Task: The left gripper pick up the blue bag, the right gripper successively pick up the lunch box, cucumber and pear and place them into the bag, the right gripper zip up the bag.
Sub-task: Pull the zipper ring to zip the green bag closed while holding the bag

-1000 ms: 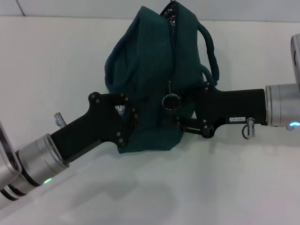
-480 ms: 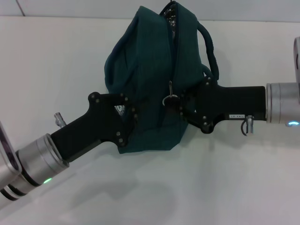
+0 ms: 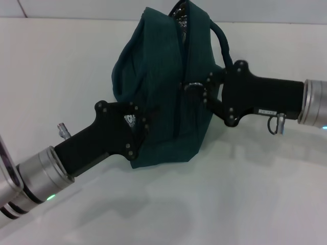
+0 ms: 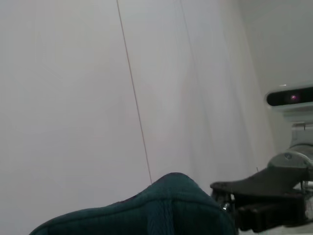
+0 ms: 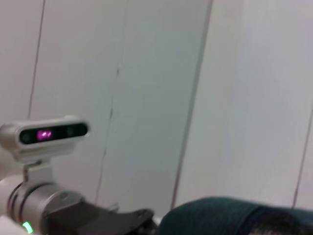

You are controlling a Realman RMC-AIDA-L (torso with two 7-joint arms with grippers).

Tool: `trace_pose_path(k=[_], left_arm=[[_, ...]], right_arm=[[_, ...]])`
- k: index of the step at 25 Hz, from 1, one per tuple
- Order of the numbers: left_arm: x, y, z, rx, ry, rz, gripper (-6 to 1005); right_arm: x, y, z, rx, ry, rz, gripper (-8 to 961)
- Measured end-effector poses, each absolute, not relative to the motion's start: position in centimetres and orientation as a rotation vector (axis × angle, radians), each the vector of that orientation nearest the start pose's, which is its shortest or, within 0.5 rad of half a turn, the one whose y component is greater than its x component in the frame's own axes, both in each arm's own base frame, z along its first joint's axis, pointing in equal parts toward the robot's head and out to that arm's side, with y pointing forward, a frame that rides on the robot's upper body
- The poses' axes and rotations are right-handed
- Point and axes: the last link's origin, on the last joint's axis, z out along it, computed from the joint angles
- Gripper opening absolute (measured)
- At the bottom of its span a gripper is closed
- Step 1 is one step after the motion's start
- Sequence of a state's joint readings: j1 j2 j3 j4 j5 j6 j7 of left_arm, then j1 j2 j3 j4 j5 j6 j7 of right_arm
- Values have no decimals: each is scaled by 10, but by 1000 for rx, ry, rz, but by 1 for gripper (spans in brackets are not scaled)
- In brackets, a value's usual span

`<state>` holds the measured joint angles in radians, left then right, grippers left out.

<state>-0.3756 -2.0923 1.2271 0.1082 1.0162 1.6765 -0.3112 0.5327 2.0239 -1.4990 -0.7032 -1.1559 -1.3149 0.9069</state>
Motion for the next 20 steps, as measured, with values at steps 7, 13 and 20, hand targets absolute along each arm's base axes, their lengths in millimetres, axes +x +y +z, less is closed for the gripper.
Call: trace_pose_path(k=[7, 13, 20], left_arm=[[-271, 246, -51, -2255, -26, -1086, 54], [-271, 244, -53, -2265, -8, -1076, 55], [-272, 243, -53, -2266, -9, -1072, 54]], right_arm=[[163, 345, -32, -2577, -237, 1001, 78], [160, 346, -30, -2529, -267, 1024, 79], [161, 346, -27, -2458, -273, 1068, 82]])
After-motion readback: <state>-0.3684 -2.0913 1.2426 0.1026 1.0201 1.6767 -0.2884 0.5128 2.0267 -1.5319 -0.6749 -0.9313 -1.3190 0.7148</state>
